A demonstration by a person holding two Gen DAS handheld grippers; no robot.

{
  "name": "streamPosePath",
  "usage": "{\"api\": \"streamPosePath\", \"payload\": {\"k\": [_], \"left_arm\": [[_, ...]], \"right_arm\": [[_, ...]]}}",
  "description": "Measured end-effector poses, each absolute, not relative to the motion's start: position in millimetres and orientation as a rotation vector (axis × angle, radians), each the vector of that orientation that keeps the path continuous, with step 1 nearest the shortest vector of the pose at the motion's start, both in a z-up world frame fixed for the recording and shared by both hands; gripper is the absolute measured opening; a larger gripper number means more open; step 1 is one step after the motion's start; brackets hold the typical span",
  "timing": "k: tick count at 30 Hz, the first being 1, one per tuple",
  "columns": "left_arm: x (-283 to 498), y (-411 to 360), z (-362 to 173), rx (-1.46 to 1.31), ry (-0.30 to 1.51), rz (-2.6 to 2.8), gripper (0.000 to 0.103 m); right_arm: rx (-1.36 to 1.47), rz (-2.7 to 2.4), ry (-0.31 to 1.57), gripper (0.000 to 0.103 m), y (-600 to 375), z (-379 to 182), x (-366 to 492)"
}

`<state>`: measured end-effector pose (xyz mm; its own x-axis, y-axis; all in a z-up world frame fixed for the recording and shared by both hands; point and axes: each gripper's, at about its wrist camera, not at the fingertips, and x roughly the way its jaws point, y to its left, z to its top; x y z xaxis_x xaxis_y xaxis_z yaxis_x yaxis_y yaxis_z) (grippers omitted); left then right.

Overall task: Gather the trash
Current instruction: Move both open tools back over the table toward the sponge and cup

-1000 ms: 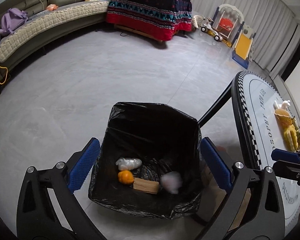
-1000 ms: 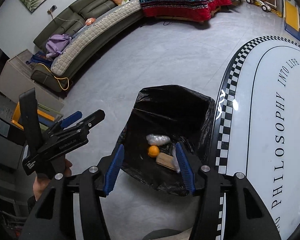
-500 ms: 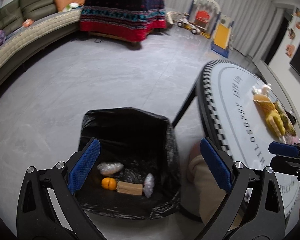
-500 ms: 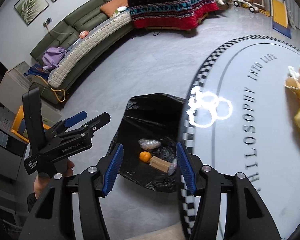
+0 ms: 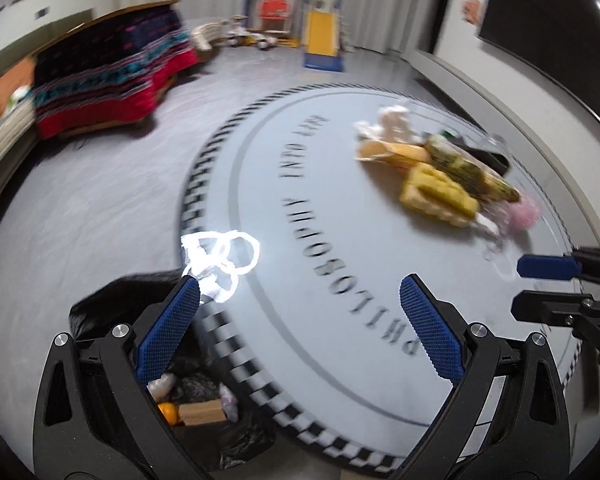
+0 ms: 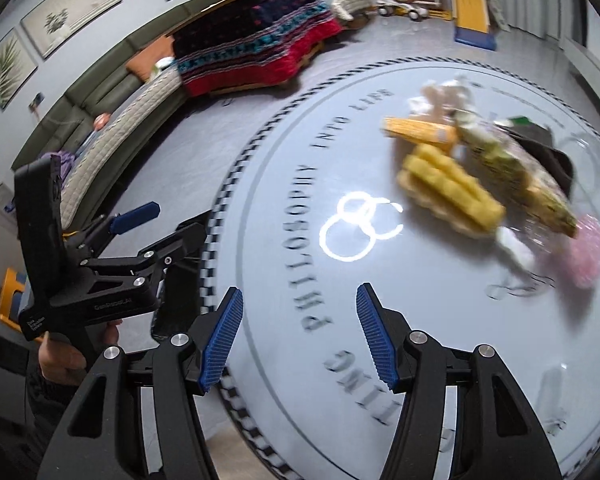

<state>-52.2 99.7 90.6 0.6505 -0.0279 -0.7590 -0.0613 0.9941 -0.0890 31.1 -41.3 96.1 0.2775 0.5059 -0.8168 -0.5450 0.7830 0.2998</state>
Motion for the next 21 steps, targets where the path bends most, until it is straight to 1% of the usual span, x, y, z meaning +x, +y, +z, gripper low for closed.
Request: {"api": "streamPosePath", "payload": {"k": [6,11,16,21], "left_arm": [[-9.3,34.5,95.3,0.048,0.899,-0.172,0.097],[20.9,-16.1,91.6,0.220,0.924,-0.320,0.097],[44.0,-50.5,83.6,0.358,0.950,-0.454,0.097],[65.4,-73.5,76.6,0.480,0.973,-0.555,0.097]], "right_arm": [[-0.005,0.584,1.094,0.060,-108.8,88.3,45.8],[0.012,0.476,1.132,0.061,-164.8,71.1,54.4],[0.009,0.377,1.193,0.063,-206.5,48.0,60.9],[0.022,0.348,1.261,0.063,-224.6,25.3,63.4]]}}
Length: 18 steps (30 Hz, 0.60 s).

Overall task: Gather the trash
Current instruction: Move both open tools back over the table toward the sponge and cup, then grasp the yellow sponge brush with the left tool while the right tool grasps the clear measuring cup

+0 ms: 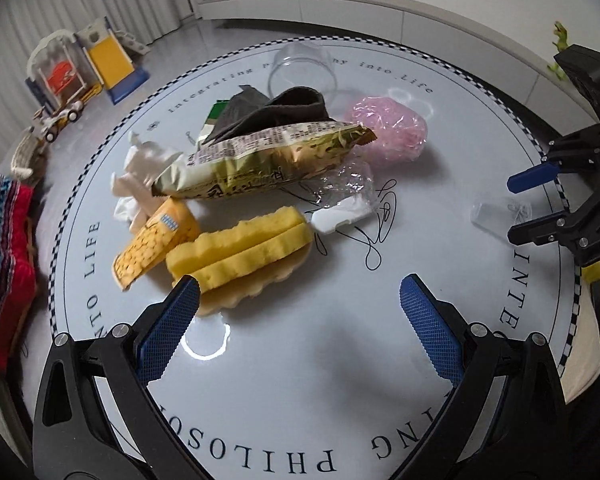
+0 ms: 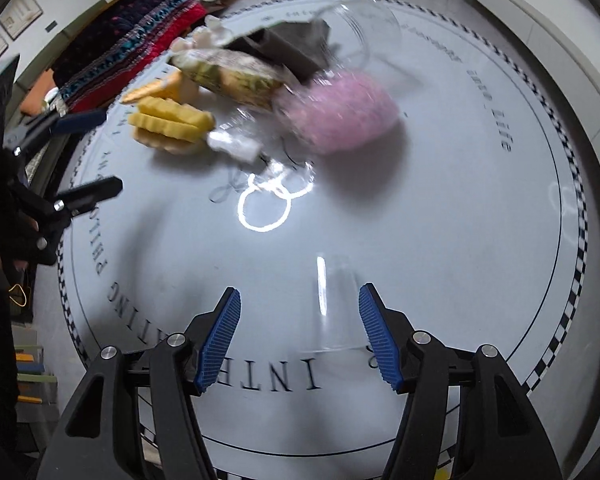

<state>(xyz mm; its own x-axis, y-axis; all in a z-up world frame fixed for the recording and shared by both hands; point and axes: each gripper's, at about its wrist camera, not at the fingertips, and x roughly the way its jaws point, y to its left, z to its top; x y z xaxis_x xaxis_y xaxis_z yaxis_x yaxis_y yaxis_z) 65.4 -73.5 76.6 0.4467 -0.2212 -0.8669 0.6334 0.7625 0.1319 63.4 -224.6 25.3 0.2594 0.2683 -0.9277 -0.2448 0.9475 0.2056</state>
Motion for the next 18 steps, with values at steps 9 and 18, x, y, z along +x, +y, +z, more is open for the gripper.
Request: {"api": "streamPosePath", "payload": {"k": [9,18], "left_arm": [[110.1,-99.2,50.8,0.772,1.076,-0.732,0.097],[133.7,-92.7,15.9,0.939,1.166,-0.723,0.095]], "right_arm": [[0.044,0.322,1.322,0.063,-232.7,2.7,65.4],[-0.017,0.329,1.324,0.061,-226.0,3.4,66.6]]}}
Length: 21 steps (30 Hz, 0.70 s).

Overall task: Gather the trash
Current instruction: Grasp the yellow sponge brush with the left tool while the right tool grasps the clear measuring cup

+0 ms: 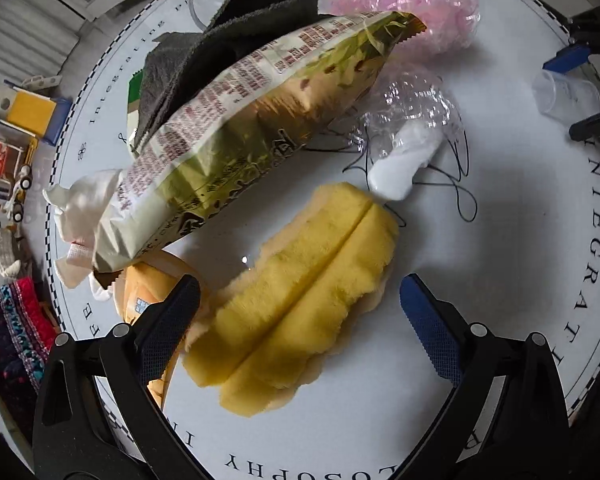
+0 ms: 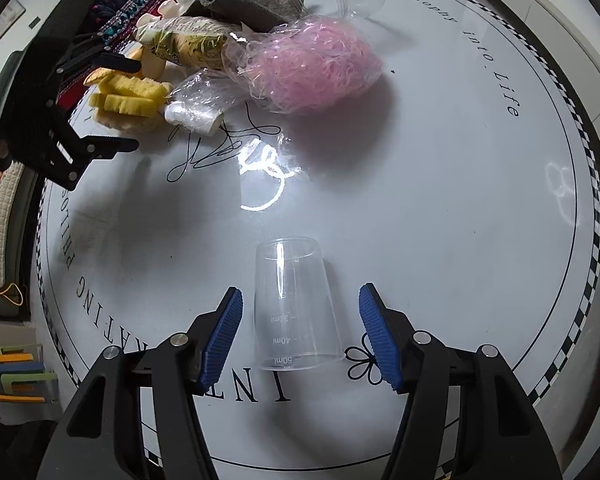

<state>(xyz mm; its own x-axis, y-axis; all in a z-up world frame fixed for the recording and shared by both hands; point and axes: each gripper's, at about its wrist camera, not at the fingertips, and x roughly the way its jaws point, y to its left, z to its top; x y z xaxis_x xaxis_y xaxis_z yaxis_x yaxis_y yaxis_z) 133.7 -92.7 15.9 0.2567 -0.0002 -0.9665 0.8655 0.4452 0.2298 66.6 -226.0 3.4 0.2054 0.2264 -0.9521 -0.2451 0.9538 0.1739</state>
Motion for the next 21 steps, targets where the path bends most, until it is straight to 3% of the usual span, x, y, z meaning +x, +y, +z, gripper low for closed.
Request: {"api": "streamPosePath", "payload": {"k": [2,4,6,10,21], "left_arm": [[130.1,-88.5,11.9,0.944,1.175,-0.702,0.091],[128.2,-84.0,12.6,0.908,1.170,-0.685,0.083],[127.3,-80.0,14.1,0.874,1.165,-0.639,0.073],[114.8,-79.5,13.5,0.848,1.165,-0.588,0.067],[49.3,-65.4,23.8,0.704,1.151,-0.501,0.064]], "right_arm": [[-0.048,0.320,1.315,0.054,-223.6,3.3,65.9],[-0.067,0.320,1.308,0.040,-222.1,4.3,64.2],[-0.068,0.322,1.308,0.040,-219.8,4.9,61.0],[-0.071,0.337,1.299,0.040,-214.2,7.5,56.1],[-0.056,0.398,1.248,0.040,-201.7,30.6,44.2]]}}
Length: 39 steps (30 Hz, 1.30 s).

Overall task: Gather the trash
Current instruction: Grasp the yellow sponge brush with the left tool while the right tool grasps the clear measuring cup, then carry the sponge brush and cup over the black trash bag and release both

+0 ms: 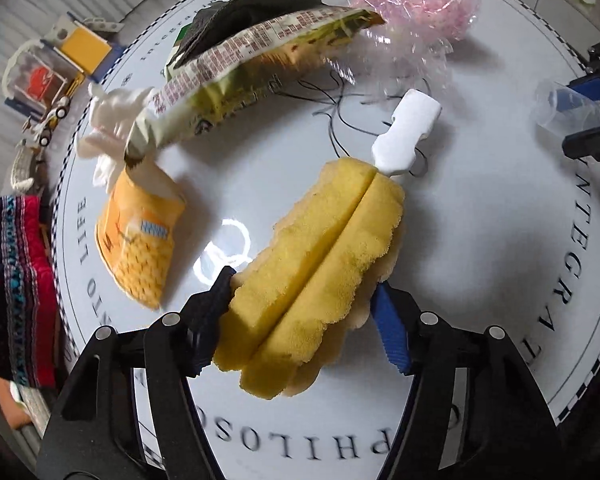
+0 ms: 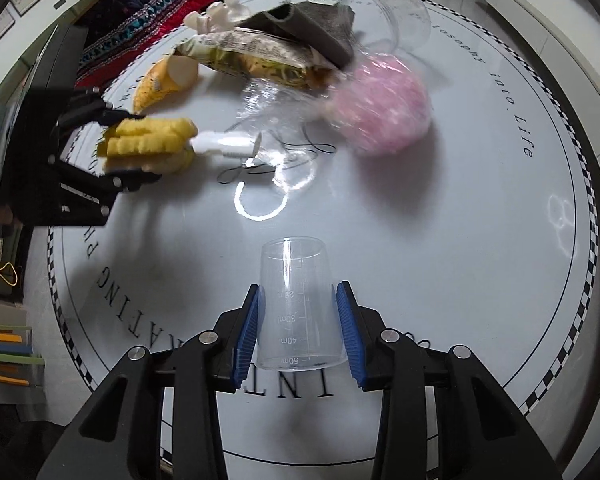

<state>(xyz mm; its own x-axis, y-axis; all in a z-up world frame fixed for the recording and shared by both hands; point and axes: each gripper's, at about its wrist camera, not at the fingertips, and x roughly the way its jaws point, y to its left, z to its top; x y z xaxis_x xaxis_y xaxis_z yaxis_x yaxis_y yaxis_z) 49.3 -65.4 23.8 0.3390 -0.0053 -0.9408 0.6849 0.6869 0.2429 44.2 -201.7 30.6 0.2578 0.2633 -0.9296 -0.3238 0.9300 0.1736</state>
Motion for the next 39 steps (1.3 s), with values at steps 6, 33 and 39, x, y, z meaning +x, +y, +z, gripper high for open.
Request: {"api": "streamPosePath", "payload": {"k": [6,33,39], "left_arm": [[1.3,-34.7,33.1,0.566,1.139,-0.466,0.063],[-117.2,176.4,81.9,0.144,0.999,-0.043,0.063],[-150.5,228.2,71.8,0.036,1.013,0.086,0.063]], "right_arm": [[-0.053,0.461,1.222,0.040,-171.7,41.3,38.5],[-0.270,0.899,1.147,0.040,81.4,84.4,-5.2],[-0.304,1.014,1.155,0.040,146.6,81.0,-23.8]]}}
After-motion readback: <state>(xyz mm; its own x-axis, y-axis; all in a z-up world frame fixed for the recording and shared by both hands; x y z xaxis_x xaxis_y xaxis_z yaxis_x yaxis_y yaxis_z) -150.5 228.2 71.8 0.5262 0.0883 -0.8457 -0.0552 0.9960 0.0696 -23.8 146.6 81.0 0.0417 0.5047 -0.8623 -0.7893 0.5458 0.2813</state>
